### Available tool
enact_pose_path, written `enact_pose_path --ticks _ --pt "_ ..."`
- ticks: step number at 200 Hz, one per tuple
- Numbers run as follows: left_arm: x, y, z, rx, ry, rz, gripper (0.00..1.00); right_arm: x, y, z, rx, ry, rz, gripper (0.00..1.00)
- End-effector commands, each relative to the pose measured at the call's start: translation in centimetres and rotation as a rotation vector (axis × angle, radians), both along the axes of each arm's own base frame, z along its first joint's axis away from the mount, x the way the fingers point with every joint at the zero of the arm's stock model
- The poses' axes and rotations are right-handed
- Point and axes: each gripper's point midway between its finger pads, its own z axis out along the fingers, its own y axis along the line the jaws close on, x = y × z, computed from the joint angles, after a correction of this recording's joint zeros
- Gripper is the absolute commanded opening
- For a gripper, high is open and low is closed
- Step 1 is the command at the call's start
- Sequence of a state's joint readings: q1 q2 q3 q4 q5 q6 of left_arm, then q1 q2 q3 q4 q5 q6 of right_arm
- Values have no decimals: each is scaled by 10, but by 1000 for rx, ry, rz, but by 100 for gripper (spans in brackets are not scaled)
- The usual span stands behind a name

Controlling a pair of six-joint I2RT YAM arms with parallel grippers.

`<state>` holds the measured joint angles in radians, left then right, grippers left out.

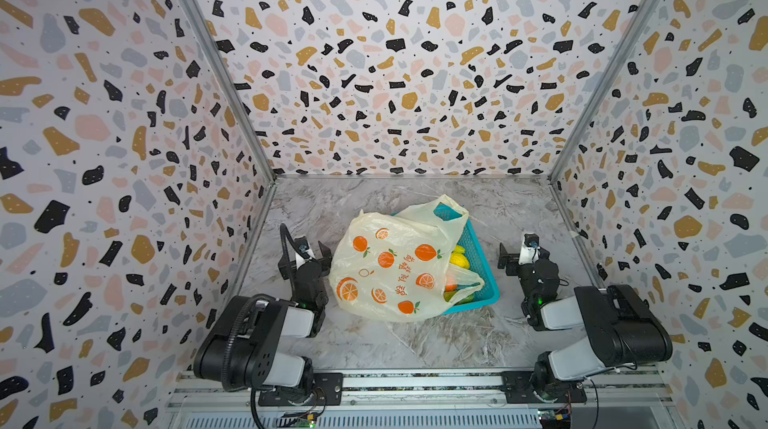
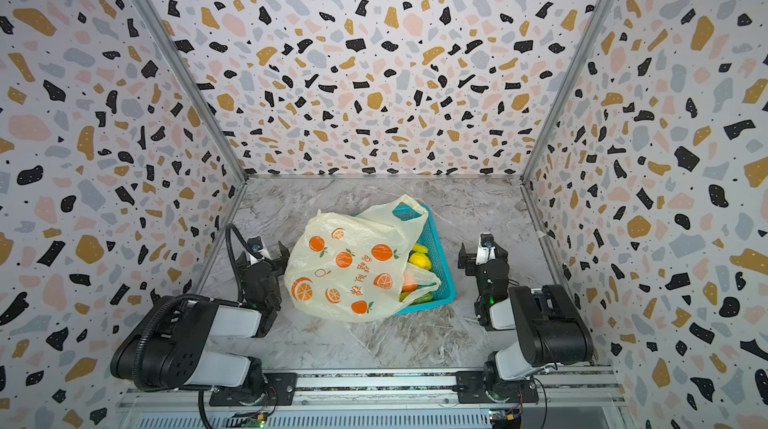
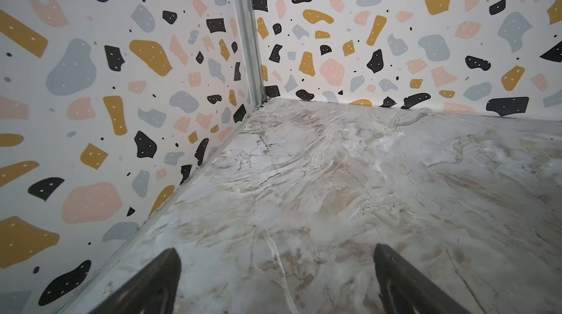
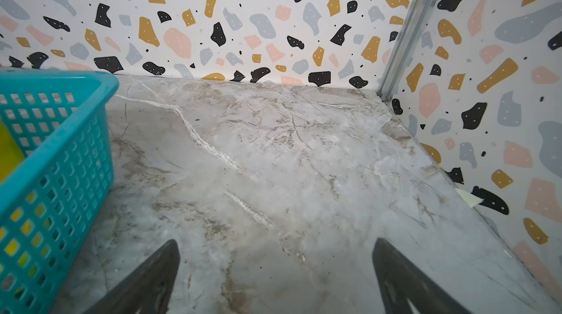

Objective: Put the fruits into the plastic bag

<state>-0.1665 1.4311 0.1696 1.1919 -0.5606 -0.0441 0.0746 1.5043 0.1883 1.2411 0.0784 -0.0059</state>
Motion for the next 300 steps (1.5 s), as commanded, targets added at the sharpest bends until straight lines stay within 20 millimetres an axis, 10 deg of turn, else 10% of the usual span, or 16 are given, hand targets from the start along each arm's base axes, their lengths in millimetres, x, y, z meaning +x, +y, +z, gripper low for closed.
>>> enact_pose_path --ticks 1,250,300 --pt "-2 3 12 -1 -56 15 100 4 2 13 11 -40 9 99" --pt "1 1 11 -9 -44 -4 99 3 1 13 17 -42 11 99" --pt "24 37 74 62 123 303 100 17 -21 45 91 62 -194 98"
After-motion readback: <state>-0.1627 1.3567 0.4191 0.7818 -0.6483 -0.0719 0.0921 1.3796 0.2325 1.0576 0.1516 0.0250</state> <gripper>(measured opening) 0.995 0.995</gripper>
